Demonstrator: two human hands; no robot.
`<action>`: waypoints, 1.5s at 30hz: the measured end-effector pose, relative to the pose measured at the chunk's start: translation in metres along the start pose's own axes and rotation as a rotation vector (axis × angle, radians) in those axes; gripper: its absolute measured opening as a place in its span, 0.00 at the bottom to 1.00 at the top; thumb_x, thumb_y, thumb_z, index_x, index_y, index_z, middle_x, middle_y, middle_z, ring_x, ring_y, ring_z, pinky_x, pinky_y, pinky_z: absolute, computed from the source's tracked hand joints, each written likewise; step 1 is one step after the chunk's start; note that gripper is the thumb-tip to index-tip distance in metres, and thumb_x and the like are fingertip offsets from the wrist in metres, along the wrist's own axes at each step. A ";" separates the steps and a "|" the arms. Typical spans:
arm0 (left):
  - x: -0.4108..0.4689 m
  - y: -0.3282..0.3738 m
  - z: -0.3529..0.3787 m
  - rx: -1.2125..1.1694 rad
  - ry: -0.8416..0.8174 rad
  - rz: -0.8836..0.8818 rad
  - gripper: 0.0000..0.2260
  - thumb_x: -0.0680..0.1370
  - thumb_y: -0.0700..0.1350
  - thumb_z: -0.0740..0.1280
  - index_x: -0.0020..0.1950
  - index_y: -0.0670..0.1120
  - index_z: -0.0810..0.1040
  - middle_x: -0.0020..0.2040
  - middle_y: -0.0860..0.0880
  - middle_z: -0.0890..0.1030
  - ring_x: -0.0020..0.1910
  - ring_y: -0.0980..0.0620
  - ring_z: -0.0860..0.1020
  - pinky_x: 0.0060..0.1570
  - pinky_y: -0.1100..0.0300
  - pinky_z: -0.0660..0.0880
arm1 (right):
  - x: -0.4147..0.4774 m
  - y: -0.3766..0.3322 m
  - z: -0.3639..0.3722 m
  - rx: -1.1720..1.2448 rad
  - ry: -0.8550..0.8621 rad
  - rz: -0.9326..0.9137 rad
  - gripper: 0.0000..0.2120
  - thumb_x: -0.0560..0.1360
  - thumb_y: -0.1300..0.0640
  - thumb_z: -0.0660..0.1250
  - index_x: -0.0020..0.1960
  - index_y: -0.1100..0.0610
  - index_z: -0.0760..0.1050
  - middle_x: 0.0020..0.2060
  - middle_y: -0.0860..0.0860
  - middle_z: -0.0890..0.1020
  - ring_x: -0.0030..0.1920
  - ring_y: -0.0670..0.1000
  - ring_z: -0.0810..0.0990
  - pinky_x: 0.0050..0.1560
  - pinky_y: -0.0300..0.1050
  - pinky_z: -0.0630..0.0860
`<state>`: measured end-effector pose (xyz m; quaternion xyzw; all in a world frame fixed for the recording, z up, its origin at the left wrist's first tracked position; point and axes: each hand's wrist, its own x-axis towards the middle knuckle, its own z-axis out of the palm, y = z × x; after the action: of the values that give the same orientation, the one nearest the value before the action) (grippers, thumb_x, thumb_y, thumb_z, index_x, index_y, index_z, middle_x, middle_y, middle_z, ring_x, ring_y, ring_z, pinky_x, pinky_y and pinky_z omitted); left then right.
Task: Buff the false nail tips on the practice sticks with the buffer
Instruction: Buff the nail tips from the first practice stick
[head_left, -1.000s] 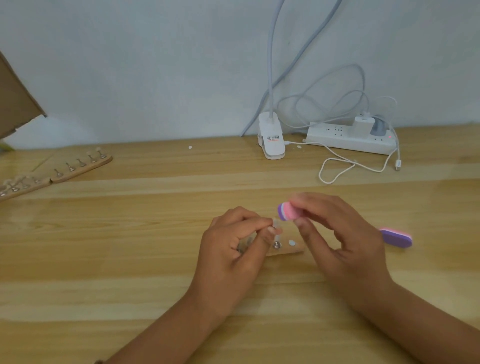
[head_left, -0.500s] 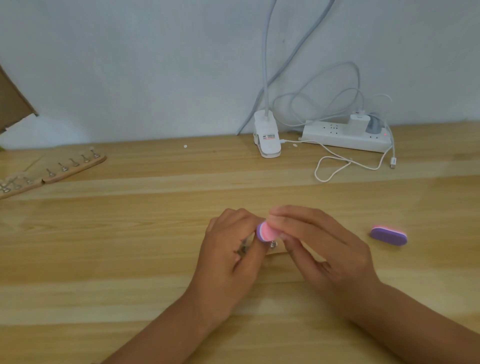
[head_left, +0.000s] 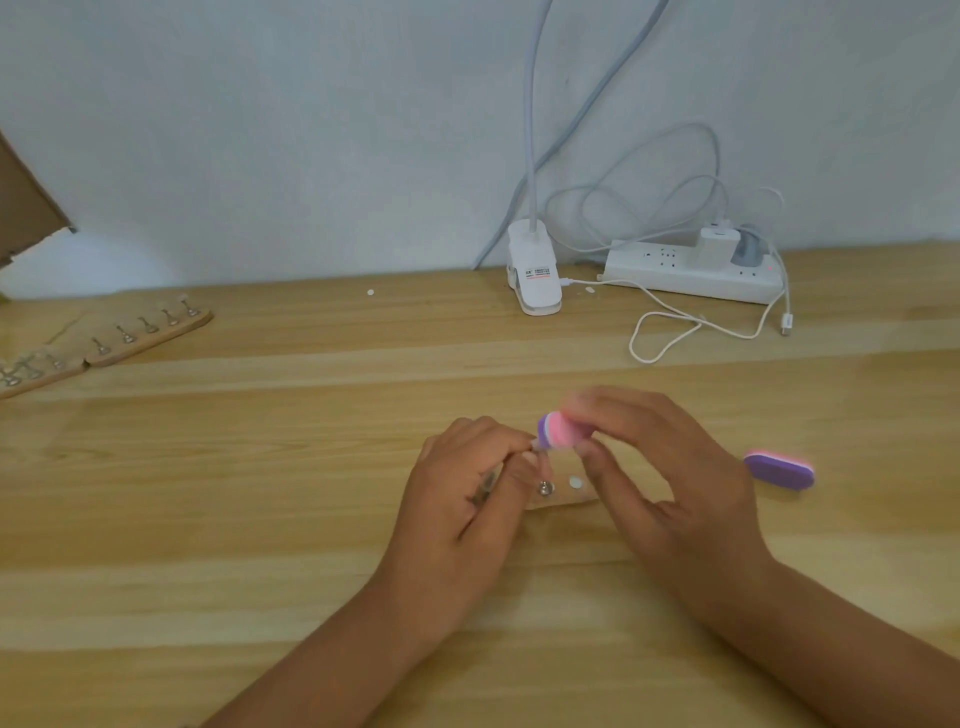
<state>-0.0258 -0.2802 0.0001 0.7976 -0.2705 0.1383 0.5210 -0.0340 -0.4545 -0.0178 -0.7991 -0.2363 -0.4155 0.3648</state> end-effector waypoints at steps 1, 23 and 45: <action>0.000 0.000 0.000 0.008 -0.005 0.010 0.11 0.79 0.49 0.60 0.41 0.49 0.78 0.38 0.57 0.78 0.42 0.54 0.76 0.46 0.55 0.70 | -0.001 -0.001 0.001 0.005 -0.017 -0.041 0.10 0.77 0.69 0.68 0.57 0.64 0.81 0.55 0.54 0.82 0.58 0.46 0.80 0.63 0.36 0.72; -0.001 -0.002 0.001 0.050 0.000 0.023 0.11 0.80 0.49 0.58 0.43 0.49 0.78 0.38 0.55 0.77 0.41 0.53 0.75 0.47 0.50 0.71 | -0.001 -0.004 0.005 -0.065 0.009 -0.129 0.09 0.75 0.70 0.70 0.54 0.65 0.83 0.52 0.56 0.83 0.54 0.51 0.82 0.60 0.40 0.76; -0.003 -0.002 0.002 0.091 0.024 0.012 0.12 0.80 0.49 0.57 0.47 0.51 0.80 0.38 0.56 0.77 0.43 0.54 0.75 0.48 0.51 0.72 | 0.002 0.000 -0.001 0.022 0.023 0.046 0.12 0.74 0.69 0.70 0.57 0.62 0.80 0.49 0.54 0.81 0.53 0.48 0.80 0.59 0.38 0.72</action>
<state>-0.0270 -0.2808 -0.0036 0.8172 -0.2624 0.1631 0.4865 -0.0333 -0.4551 -0.0159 -0.7953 -0.2181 -0.4137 0.3857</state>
